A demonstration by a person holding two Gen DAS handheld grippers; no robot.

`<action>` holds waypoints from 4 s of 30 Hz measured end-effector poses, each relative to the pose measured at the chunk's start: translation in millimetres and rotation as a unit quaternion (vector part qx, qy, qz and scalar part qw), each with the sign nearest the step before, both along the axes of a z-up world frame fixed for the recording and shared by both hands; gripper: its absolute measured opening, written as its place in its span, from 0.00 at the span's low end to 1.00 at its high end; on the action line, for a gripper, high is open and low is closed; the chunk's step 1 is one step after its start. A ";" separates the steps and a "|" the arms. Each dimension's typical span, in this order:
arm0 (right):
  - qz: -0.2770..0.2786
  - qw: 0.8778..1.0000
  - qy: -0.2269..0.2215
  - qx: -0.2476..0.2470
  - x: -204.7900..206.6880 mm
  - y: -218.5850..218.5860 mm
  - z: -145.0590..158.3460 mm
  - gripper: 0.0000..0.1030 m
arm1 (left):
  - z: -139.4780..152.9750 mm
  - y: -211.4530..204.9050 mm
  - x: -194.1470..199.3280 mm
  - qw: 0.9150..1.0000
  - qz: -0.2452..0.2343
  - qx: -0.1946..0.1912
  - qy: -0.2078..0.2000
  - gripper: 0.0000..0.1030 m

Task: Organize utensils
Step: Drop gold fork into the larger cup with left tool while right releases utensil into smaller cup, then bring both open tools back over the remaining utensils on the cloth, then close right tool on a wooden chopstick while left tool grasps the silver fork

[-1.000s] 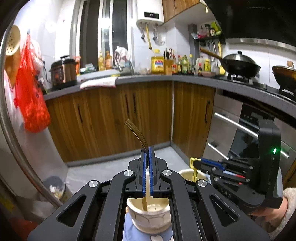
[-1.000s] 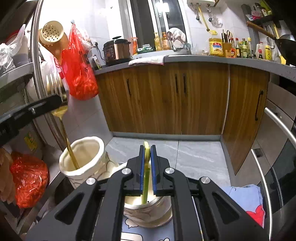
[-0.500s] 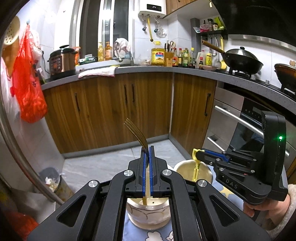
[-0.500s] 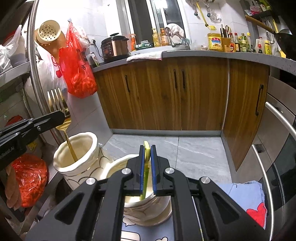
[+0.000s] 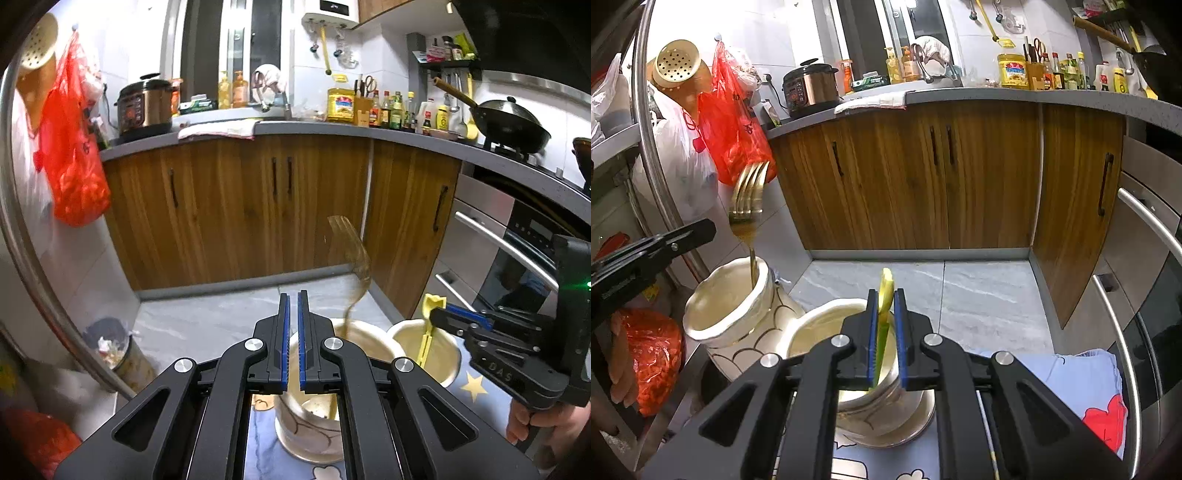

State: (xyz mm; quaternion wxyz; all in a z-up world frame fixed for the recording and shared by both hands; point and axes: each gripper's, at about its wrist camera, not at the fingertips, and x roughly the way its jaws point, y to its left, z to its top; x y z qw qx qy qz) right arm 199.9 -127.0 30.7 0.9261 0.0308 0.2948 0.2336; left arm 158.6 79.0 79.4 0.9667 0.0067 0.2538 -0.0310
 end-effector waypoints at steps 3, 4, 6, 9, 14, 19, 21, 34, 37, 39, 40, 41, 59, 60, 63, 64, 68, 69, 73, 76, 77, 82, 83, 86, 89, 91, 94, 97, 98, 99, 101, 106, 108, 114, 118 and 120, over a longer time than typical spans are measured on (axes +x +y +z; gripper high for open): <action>0.000 1.000 -0.001 0.006 -2.4 -3.1 2.4 0.25 | -1.3 1.4 2.3 1.000 0.002 0.001 0.003 0.04; -0.001 1.000 -0.002 0.009 -3.8 -4.7 3.3 0.27 | -1.2 1.2 3.0 1.000 0.002 0.002 0.004 0.04; -0.002 1.000 -0.002 0.014 -5.8 -7.5 5.1 0.29 | -2.3 0.3 4.3 1.000 0.003 0.006 0.005 0.05; -0.005 1.000 -0.001 0.024 -9.6 -13.3 8.8 0.45 | -3.4 -0.2 5.5 1.000 0.006 0.008 0.006 0.11; -0.011 0.999 -0.007 0.035 -21.8 -25.3 17.7 0.66 | -5.6 2.0 5.6 1.000 0.013 0.012 0.006 0.26; -0.022 0.999 -0.010 0.047 -34.2 -41.0 24.1 0.85 | -7.4 6.3 5.9 1.000 0.021 0.007 0.008 0.40; -0.029 0.998 -0.009 0.047 -38.8 -47.1 25.2 0.92 | -7.5 6.7 3.3 1.000 0.023 0.007 0.005 0.42; -0.074 0.996 -0.039 -0.014 -88.2 -80.8 30.7 0.95 | 1.6 -12.4 -55.5 0.999 0.003 0.031 -0.021 0.85; -0.090 0.994 -0.046 -0.043 -99.8 -88.7 25.4 0.95 | -4.7 -16.3 -75.0 0.999 -0.009 0.037 -0.015 0.89; -0.096 0.992 -0.041 -0.064 -107.3 -95.9 16.7 0.95 | -12.9 -17.7 -86.0 0.999 -0.014 0.043 -0.005 0.91; -0.098 0.992 -0.035 -0.073 -109.8 -98.4 11.7 0.95 | -20.1 -18.3 -91.5 0.999 -0.014 0.044 0.006 0.91; -0.098 0.992 -0.022 -0.082 -112.3 -102.2 3.6 0.95 | -25.9 -18.4 -95.2 0.999 -0.014 0.043 0.015 0.91; -0.034 0.988 0.074 -0.130 -125.8 -84.3 -69.9 0.86 | -119.0 -52.1 -125.3 0.989 -0.061 0.049 0.127 0.92; -0.027 0.988 0.079 -0.131 -123.6 -80.5 -71.4 0.75 | -120.1 -55.3 -126.1 0.988 -0.066 0.051 0.128 0.92; -0.008 0.988 0.096 -0.124 -114.3 -72.7 -76.8 0.50 | -120.5 -62.0 -126.8 0.987 -0.076 0.052 0.128 0.92; 0.000 0.988 0.103 -0.119 -110.8 -69.5 -78.7 0.44 | -121.0 -64.0 -127.2 0.987 -0.079 0.052 0.129 0.92; 0.020 0.986 0.122 -0.116 -105.6 -61.7 -83.7 0.22 | -123.3 -68.2 -127.7 0.986 -0.084 0.056 0.132 0.92; 0.023 0.985 0.126 -0.114 -106.2 -61.8 -84.5 0.17 | -123.8 -68.2 -127.7 0.986 -0.084 0.056 0.133 0.92; 0.033 0.984 0.140 -0.109 -117.3 -67.9 -81.7 0.13 | -124.4 -66.6 -127.9 0.986 -0.084 0.051 0.135 0.92; 0.037 0.982 0.143 -0.114 -126.4 -70.4 -80.0 0.13 | -125.1 -66.5 -126.4 0.986 -0.085 0.047 0.135 0.92; 0.039 0.982 0.146 -0.116 -129.6 -71.0 -79.9 0.13 | -125.7 -67.0 -125.9 0.986 -0.085 0.046 0.135 0.92; 0.041 0.979 0.157 -0.126 -138.9 -71.0 -84.2 0.13 | -126.9 -69.4 -125.0 0.986 -0.088 0.045 0.135 0.92; 0.043 0.978 0.160 -0.125 -139.5 -71.3 -84.9 0.13 | -126.5 -69.6 -125.2 0.986 -0.089 0.045 0.135 0.92; 0.045 0.977 0.162 -0.131 -142.0 -68.5 -88.4 0.13 | -125.2 -70.1 -127.4 0.986 -0.089 0.045 0.132 0.92; 0.041 0.976 0.163 -0.135 -143.9 -68.4 -89.7 0.13 | -123.9 -69.3 -129.6 0.987 -0.087 0.047 0.130 0.92; 0.039 0.976 0.166 -0.134 -144.8 -70.8 -89.7 0.13 | -123.2 -68.2 -130.4 0.987 -0.085 0.046 0.130 0.92; 0.031 0.976 0.166 -0.137 -143.7 -72.6 -90.9 0.13 | -123.2 -66.1 -130.7 0.987 -0.083 0.042 0.130 0.92; 0.022 0.976 0.171 -0.133 -138.3 -72.1 -91.4 0.13 | -123.6 -67.3 -129.5 0.987 -0.083 0.040 0.132 0.92; 0.022 0.976 0.167 -0.136 -136.9 -70.0 -91.2 0.13 | -123.8 -67.8 -129.3 0.987 -0.084 0.039 0.133 0.92; 0.023 0.976 0.165 -0.139 -136.4 -68.1 -91.3 0.13 | -124.1 -68.4 -129.3 0.987 -0.085 0.039 0.134 0.92; 0.025 0.975 0.167 -0.144 -133.4 -63.1 -92.3 0.13 | -124.2 -70.0 -129.7 0.987 -0.086 0.041 0.133 0.92; 0.023 0.974 0.171 -0.145 -129.9 -58.3 -97.0 0.13 | -123.3 -69.3 -130.2 0.987 -0.085 0.039 0.133 0.92; 0.025 0.975 0.183 -0.127 -129.6 -61.8 -98.4 0.13 | -123.2 -68.4 -130.7 0.987 -0.086 0.038 0.134 0.92; 0.027 0.975 0.204 -0.086 -130.5 -72.7 -97.8 0.09 | -123.9 -67.2 -128.7 0.986 -0.086 0.038 0.137 0.92; 0.032 0.976 0.199 -0.081 -133.5 -73.8 -93.4 0.04 | -123.8 -68.8 -127.8 0.986 -0.087 0.038 0.136 0.92; 0.030 0.977 0.193 -0.081 -134.8 -75.0 -90.6 0.04 | -124.3 -70.1 -127.9 0.986 -0.088 0.040 0.136 0.92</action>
